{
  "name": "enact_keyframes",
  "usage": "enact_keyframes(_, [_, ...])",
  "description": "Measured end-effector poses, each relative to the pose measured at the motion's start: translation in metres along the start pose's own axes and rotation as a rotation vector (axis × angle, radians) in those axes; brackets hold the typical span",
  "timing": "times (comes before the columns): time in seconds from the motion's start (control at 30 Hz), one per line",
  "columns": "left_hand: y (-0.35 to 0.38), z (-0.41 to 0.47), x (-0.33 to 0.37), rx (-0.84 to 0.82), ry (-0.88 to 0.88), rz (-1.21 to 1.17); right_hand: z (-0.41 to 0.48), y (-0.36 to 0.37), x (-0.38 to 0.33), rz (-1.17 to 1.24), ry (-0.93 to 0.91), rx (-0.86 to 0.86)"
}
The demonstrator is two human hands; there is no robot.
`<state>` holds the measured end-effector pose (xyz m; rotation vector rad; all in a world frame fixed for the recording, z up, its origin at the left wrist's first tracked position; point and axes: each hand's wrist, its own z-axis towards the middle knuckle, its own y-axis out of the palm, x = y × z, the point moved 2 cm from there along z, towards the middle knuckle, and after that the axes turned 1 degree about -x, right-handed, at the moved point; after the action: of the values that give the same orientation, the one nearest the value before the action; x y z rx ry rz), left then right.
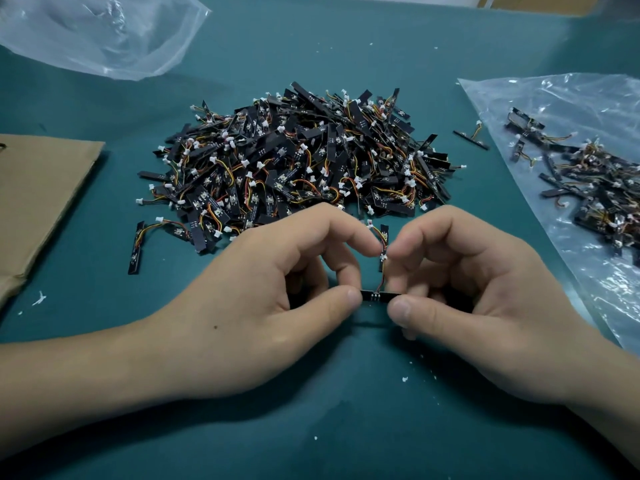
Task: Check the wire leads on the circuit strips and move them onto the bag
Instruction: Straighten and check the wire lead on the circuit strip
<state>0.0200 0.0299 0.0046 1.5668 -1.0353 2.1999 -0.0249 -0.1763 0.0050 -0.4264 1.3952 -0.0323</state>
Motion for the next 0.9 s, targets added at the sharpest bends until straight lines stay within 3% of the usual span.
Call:
enact_keyframes(0.17, [0.001,0.0007,0.0,-0.029,-0.001,0.005,-0.0009,-0.0002,0.0,-0.02,-0.006,-0.016])
enact_keyframes(0.4, [-0.0041,0.0034,-0.0017,-0.022,-0.039,-0.218,-0.0007,-0.0019,0.0013,0.005,-0.026,0.002])
enact_keyframes(0.53, [-0.0024,0.0037,-0.003,-0.028,0.003,-0.085,-0.0018,-0.0015,0.0036,-0.045,-0.03,-0.018])
enact_keyframes(0.9, [-0.0038,0.0012,-0.002,-0.015,-0.015,-0.029,-0.0015,-0.0015,0.0035,-0.028,-0.027,-0.033])
